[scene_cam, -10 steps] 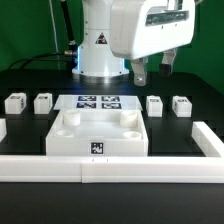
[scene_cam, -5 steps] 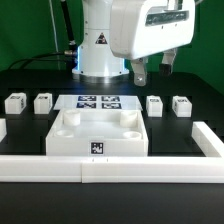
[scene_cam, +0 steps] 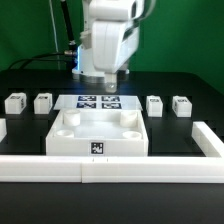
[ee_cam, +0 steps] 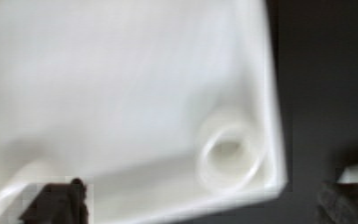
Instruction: Assemble square table
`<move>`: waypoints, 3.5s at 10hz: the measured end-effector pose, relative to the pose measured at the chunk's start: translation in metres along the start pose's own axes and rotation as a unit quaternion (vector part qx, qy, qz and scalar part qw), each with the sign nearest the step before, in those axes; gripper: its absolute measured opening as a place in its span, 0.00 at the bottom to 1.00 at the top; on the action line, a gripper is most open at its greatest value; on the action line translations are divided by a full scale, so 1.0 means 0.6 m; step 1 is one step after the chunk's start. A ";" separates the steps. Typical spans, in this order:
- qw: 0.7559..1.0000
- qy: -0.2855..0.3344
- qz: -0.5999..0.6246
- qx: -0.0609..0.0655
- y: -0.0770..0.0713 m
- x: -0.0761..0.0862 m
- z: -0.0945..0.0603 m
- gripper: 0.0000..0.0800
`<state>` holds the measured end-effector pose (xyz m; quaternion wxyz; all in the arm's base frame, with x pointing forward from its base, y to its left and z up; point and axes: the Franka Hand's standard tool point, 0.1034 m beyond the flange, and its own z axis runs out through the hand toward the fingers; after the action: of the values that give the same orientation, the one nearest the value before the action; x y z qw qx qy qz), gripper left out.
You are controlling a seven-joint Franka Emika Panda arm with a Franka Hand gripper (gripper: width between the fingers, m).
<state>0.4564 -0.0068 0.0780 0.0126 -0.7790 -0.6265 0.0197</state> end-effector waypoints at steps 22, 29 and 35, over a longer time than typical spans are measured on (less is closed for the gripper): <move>0.996 0.010 -0.086 0.026 -0.017 -0.040 0.107 0.08; 0.998 0.020 -0.064 0.002 0.036 0.041 0.098 0.08; 0.997 0.018 -0.079 0.014 0.044 0.107 0.102 0.08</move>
Offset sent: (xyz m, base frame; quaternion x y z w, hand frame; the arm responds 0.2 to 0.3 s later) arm 0.0000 0.0000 0.0000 0.0000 0.0000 0.0000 1.0000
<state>0.4928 0.0498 0.0150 0.0359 -0.7272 -0.6854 0.0134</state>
